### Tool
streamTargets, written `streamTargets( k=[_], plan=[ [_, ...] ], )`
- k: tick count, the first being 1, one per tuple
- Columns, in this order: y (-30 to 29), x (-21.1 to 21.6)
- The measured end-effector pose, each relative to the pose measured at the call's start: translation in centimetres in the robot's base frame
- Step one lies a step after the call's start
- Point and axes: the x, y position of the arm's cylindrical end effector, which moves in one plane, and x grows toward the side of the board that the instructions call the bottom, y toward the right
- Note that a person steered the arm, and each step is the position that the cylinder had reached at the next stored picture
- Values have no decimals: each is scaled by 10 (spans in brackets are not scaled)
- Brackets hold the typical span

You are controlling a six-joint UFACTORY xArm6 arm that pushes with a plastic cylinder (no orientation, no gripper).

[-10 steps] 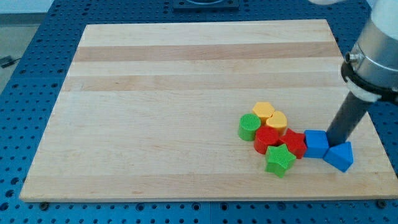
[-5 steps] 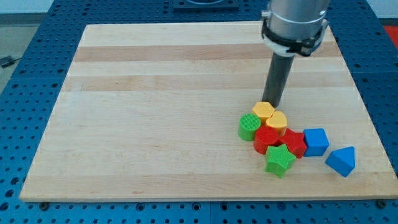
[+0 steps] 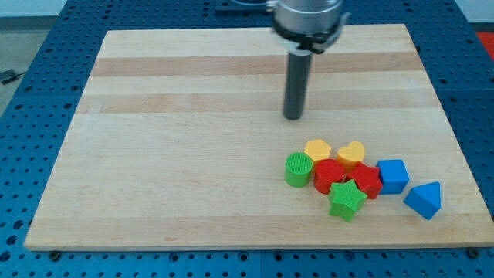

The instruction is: Push the yellow hexagon into the red star and red circle

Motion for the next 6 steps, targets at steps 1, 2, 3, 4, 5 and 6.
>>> streamTargets(
  k=[1, 2, 3, 4, 5, 6],
  plan=[
    [-23, 28],
    [-15, 37],
    [11, 46],
    [35, 63],
    [64, 69],
    [79, 69]
  ],
)
